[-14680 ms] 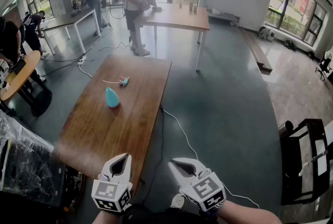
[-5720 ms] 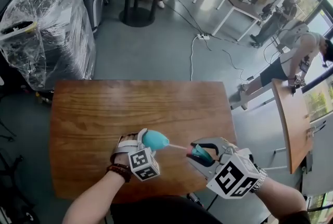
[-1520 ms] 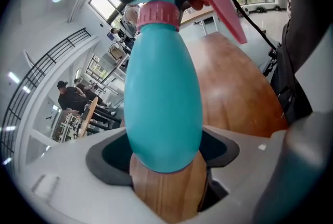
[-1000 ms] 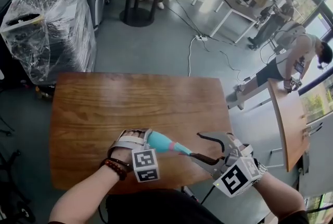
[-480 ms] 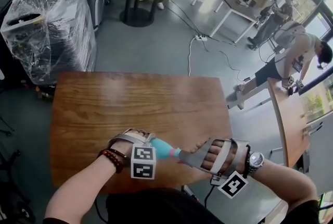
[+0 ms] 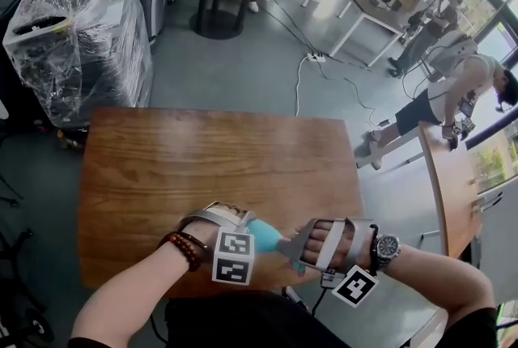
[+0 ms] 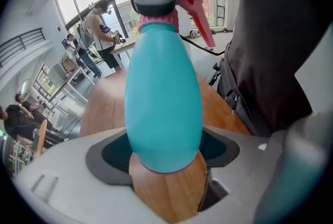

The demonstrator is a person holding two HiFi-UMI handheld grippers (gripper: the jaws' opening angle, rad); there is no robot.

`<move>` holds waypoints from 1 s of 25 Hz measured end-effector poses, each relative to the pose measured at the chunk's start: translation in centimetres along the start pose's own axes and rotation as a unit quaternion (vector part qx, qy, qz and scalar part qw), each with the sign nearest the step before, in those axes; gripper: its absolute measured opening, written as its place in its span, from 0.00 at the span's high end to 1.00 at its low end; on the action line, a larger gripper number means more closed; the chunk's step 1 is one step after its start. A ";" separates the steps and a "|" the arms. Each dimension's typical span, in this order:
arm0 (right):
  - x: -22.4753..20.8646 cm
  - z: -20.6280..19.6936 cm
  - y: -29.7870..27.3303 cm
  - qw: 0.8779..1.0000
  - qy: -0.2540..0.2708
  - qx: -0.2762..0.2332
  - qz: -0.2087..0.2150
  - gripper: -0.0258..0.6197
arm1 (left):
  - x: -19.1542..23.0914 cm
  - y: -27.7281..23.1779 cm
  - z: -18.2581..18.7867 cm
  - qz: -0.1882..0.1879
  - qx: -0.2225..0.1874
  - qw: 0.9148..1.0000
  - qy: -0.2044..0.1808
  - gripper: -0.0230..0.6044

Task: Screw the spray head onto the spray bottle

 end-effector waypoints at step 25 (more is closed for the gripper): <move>0.7 -9.4 -1.0 0.350 -0.916 -0.009 -0.196 0.77 | 2.9 -2.0 -1.8 0.197 0.013 0.975 0.104 0.30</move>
Point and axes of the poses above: the fingertips, and each gripper's own axes: y backward along the fingers, x to its left, z out of its top, the point moved 7 cm from there along y, backward along the fingers, and after that the axes turned 15 degrees about -x, right-handed, at the moved point
